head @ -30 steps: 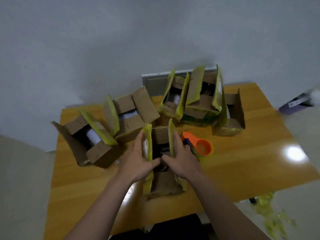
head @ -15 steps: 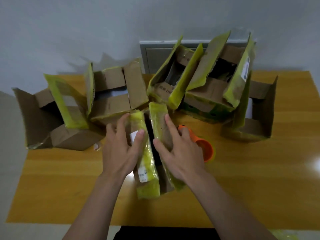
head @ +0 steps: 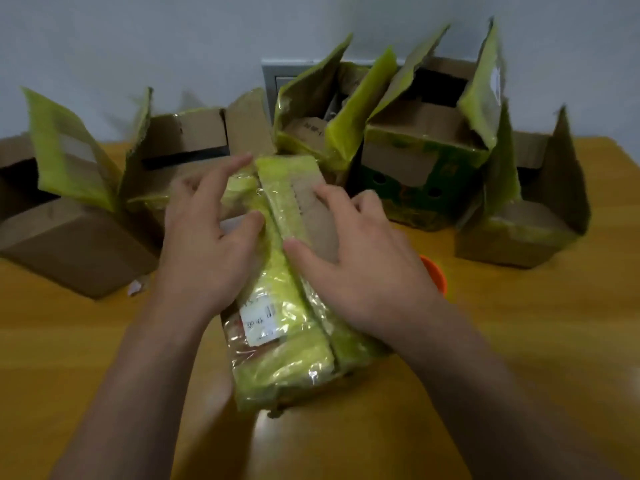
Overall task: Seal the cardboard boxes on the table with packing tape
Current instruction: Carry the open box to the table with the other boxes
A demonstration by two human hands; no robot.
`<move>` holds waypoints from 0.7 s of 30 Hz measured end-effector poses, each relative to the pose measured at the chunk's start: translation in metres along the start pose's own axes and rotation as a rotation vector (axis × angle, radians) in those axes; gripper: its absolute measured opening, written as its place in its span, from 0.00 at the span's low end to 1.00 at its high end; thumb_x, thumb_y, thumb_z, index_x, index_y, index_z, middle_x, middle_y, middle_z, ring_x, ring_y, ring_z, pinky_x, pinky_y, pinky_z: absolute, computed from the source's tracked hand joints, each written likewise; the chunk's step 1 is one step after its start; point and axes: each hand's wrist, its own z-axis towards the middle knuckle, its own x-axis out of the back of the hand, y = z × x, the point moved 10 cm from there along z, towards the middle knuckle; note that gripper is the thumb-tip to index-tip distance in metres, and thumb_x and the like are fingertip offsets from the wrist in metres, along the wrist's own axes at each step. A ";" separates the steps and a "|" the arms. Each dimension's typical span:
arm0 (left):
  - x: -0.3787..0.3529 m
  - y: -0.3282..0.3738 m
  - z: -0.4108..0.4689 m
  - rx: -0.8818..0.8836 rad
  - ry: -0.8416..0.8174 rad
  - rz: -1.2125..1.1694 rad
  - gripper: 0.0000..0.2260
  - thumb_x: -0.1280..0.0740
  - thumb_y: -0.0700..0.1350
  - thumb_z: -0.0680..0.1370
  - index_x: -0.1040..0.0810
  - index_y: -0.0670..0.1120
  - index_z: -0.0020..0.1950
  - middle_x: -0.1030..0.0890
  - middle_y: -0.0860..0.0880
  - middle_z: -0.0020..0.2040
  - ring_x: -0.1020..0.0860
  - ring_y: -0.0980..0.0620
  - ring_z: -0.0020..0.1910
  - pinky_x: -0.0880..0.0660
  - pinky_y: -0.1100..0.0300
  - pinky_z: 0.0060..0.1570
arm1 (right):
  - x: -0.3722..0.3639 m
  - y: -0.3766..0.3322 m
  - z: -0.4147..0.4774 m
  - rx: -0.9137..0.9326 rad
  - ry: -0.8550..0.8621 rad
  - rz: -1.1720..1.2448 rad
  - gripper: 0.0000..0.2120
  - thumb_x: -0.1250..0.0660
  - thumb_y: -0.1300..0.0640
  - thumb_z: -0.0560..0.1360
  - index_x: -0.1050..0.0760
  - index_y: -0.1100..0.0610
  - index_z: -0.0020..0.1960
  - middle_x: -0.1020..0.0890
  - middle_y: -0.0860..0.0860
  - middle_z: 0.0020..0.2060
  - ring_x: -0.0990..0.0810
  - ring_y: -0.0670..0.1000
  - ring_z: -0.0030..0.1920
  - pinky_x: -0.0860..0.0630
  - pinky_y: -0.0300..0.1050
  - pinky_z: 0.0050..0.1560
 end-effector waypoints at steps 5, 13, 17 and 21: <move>0.016 0.000 -0.049 0.068 0.065 0.173 0.18 0.37 0.51 0.79 0.28 0.68 0.67 0.38 0.48 0.64 0.36 0.40 0.72 0.35 0.38 0.73 | 0.005 -0.009 -0.071 0.044 -0.010 -0.106 0.37 0.50 0.23 0.74 0.36 0.43 0.74 0.31 0.48 0.64 0.27 0.53 0.62 0.26 0.57 0.60; 0.036 0.026 -0.104 0.015 0.027 0.636 0.24 0.36 0.65 0.76 0.28 0.58 0.69 0.37 0.39 0.75 0.40 0.36 0.76 0.44 0.35 0.76 | -0.007 -0.011 -0.100 0.199 -0.022 -0.393 0.41 0.51 0.22 0.73 0.44 0.43 0.80 0.43 0.53 0.81 0.42 0.59 0.79 0.46 0.63 0.77; -0.002 0.059 -0.114 -0.419 -0.186 0.563 0.29 0.48 0.68 0.77 0.36 0.65 0.78 0.47 0.51 0.85 0.53 0.48 0.84 0.54 0.44 0.81 | 0.007 -0.017 -0.099 0.346 -0.017 -0.211 0.27 0.41 0.36 0.81 0.33 0.45 0.76 0.34 0.51 0.77 0.37 0.53 0.77 0.41 0.56 0.77; -0.030 0.043 -0.114 -0.396 -0.396 0.678 0.44 0.65 0.84 0.67 0.52 0.69 0.81 0.54 0.56 0.85 0.57 0.53 0.84 0.60 0.43 0.81 | 0.048 0.033 -0.086 0.275 0.371 0.305 0.10 0.37 0.56 0.80 0.17 0.52 0.54 0.17 0.47 0.53 0.21 0.45 0.55 0.21 0.52 0.58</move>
